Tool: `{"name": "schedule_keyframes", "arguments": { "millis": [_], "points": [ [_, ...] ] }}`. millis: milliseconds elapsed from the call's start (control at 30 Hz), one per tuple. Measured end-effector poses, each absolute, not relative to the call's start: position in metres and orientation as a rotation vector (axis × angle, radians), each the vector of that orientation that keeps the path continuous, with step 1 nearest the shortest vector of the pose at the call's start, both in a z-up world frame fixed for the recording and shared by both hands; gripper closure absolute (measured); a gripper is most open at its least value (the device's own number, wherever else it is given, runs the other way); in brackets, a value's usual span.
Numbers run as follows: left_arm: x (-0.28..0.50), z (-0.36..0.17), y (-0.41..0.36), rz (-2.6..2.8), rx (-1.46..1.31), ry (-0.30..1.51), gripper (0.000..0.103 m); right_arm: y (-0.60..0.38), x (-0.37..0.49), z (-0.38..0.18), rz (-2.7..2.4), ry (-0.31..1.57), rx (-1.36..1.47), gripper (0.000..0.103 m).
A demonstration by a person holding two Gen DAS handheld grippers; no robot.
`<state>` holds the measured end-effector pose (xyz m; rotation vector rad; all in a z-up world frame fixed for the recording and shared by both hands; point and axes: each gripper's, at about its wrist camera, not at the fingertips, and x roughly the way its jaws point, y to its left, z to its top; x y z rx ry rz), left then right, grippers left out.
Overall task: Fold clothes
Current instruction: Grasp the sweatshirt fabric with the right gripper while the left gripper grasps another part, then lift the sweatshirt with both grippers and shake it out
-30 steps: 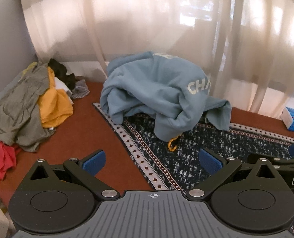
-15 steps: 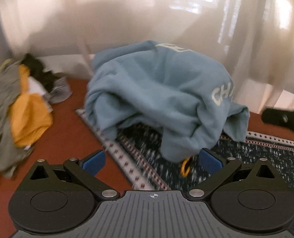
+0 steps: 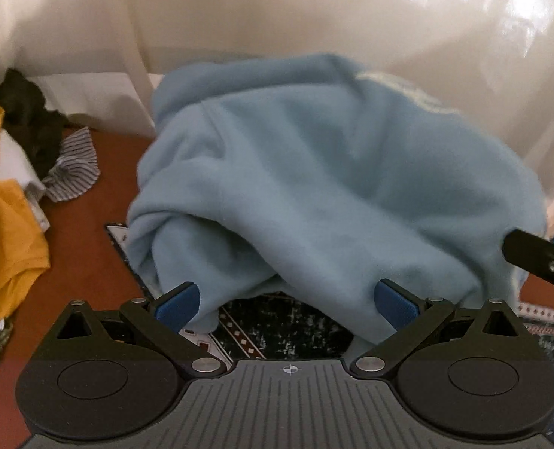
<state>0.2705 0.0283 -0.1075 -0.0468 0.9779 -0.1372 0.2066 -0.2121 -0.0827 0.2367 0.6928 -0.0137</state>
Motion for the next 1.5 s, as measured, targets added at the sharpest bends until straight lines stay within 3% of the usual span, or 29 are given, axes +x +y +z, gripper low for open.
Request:
{"name": "schedule_keyframes", "arguments": {
  "millis": [67,133,167,200,267,300,400,700,1133,1333,1500],
  "points": [
    [0.274,-0.113,0.024,-0.159,-0.037,0.991,0.006,-0.207,0.214,-0.091,-0.007,0.701,0.196,0.003],
    [0.277,-0.118,0.023,-0.186,-0.071,1.012,0.019,-0.203,0.218,-0.097,-0.006,0.714,0.173,0.012],
    [0.279,-0.12,0.024,-0.201,-0.1,1.023,0.03,-0.202,0.219,-0.098,-0.005,0.718,0.166,0.02],
    [0.28,-0.122,0.025,-0.223,-0.131,1.037,0.054,-0.201,0.221,-0.1,-0.005,0.723,0.159,0.026],
    [0.281,-0.124,0.026,-0.26,-0.181,1.06,0.085,-0.199,0.221,-0.1,0.0,0.731,0.146,0.038],
    [0.28,-0.123,0.025,-0.259,-0.182,1.062,0.092,-0.198,0.221,-0.099,0.006,0.736,0.14,0.049],
    [0.273,-0.113,0.023,-0.26,-0.16,1.04,0.103,-0.197,0.22,-0.092,0.031,0.757,0.145,0.067],
    [0.221,-0.03,0.024,-0.267,-0.147,0.889,0.103,-0.206,0.187,-0.025,0.126,0.638,0.217,0.077],
    [0.106,0.076,-0.001,-0.497,-0.205,0.743,0.103,-0.248,0.058,0.11,0.232,0.474,0.105,0.079],
    [0.028,0.073,-0.028,-0.718,-0.191,0.824,0.103,-0.28,-0.04,0.132,0.248,0.5,0.087,0.078],
    [-0.021,0.037,-0.049,-0.825,-0.158,0.969,0.103,-0.289,-0.122,0.122,0.266,0.597,0.047,0.079]
  ]
}}
